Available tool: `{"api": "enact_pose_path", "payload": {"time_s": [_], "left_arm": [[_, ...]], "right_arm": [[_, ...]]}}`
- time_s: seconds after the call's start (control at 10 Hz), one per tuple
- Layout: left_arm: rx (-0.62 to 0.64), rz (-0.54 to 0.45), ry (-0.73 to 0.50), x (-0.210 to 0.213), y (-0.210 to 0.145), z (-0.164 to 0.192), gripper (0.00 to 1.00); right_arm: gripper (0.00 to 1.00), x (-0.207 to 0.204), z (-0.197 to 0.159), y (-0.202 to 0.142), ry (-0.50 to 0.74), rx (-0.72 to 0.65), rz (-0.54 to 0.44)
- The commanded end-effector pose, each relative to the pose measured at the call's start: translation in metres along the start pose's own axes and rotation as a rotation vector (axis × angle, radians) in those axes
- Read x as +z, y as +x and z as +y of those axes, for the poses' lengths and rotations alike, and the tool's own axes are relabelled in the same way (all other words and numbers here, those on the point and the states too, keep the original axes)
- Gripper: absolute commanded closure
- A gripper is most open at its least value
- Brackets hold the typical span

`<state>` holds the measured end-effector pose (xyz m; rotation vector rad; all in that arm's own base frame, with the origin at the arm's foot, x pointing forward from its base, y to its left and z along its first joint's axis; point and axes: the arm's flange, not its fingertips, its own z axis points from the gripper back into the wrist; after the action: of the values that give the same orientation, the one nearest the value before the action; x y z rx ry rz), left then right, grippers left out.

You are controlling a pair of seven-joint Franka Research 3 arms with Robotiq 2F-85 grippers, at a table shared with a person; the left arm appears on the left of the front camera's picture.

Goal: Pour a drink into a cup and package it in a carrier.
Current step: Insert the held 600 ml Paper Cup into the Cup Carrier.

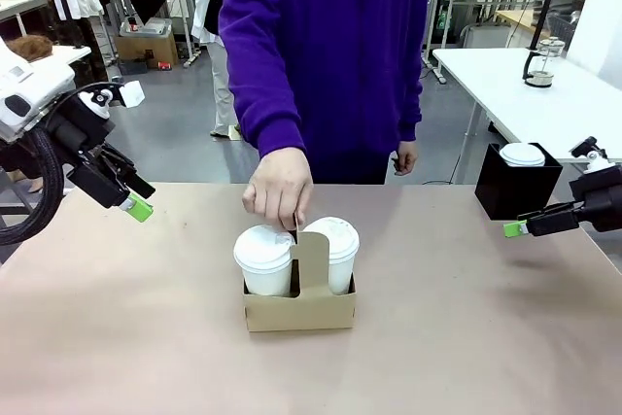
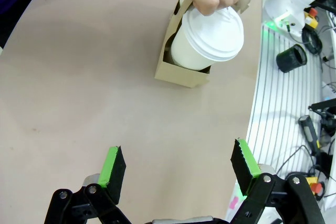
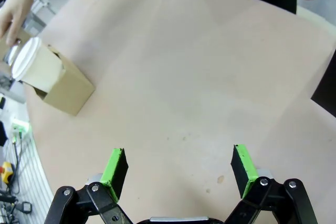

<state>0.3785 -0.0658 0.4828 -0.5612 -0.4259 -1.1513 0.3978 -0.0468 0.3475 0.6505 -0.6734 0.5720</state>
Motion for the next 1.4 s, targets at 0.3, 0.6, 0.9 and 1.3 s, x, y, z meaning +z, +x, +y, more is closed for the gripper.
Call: {"api": "enact_pose_path", "payload": {"time_s": [0.3,0.6,0.9,1.3], "left_arm": [[0.01,-0.017,-0.006,-0.0006,0.0006,0.0,0.0],[0.01,-0.017,-0.006,-0.0006,0.0006,0.0,0.0],[0.01,-0.017,-0.006,-0.0006,0.0006,0.0,0.0],[0.01,-0.017,-0.006,-0.0006,0.0006,0.0,0.0]], "right_arm": [[0.0,0.0015,0.0004,0.0,0.008,0.015,-0.006],[0.0,0.0015,0.0004,0.0,0.008,0.015,-0.006],[0.0,0.0015,0.0004,0.0,0.008,0.015,-0.006],[0.0,0.0015,0.0004,0.0,0.008,0.015,-0.006]]}}
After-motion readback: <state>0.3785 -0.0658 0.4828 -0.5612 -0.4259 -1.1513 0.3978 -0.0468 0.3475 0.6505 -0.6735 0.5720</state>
